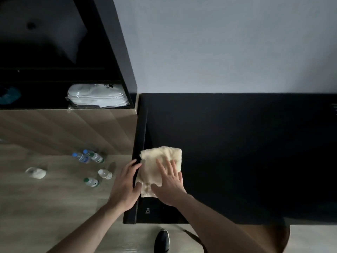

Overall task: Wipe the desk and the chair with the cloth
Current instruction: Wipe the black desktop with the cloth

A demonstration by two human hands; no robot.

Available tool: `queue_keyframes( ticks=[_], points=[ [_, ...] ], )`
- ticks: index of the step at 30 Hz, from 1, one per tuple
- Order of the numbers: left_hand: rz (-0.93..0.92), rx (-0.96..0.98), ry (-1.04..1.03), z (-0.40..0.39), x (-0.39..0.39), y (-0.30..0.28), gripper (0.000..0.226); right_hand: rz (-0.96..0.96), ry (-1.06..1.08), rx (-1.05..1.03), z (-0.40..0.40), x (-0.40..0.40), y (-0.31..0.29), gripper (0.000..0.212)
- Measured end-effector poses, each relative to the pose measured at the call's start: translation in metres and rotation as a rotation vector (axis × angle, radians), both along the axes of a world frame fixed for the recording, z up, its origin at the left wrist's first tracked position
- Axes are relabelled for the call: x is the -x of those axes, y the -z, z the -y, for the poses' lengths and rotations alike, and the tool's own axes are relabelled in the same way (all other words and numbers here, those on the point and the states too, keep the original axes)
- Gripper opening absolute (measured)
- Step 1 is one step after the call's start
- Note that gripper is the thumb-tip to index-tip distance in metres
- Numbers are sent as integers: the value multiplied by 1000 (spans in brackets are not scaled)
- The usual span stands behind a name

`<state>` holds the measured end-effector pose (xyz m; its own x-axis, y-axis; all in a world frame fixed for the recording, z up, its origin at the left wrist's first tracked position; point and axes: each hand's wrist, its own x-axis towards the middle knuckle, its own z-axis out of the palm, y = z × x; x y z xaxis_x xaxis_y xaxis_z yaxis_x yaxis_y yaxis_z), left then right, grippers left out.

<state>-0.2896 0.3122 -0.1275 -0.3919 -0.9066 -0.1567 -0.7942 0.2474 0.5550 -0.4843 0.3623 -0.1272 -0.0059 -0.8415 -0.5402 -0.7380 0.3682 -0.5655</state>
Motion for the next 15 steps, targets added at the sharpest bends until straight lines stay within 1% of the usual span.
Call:
queue_keyframes(
  ticks=[1,2,3,5,7,9,11,13,15],
  points=[
    [1,62,82,0,13,1,64,-25,36,46,-12,16,-2,92],
    [25,84,167,0,26,3,67,-72,68,82,-27,33,-2,90],
    [75,67,241,0,38,6,76,-130,91,97,-44,52,0,87],
    [248,-19,309,0,58,16,97,-238,125,73,-82,89,8,84],
    [375,-26,290,0,70,28,109,-325,141,27,-117,124,18,82],
    [426,22,251,-6,77,34,113,-389,153,-23,-149,154,26,81],
    [457,37,240,-9,80,43,112,-429,139,-56,-175,178,33,86],
    [516,65,238,-10,87,53,112,-439,83,-44,-193,193,39,83],
    [563,39,179,-18,109,58,112,-398,52,9,-201,206,41,79]
  ],
)
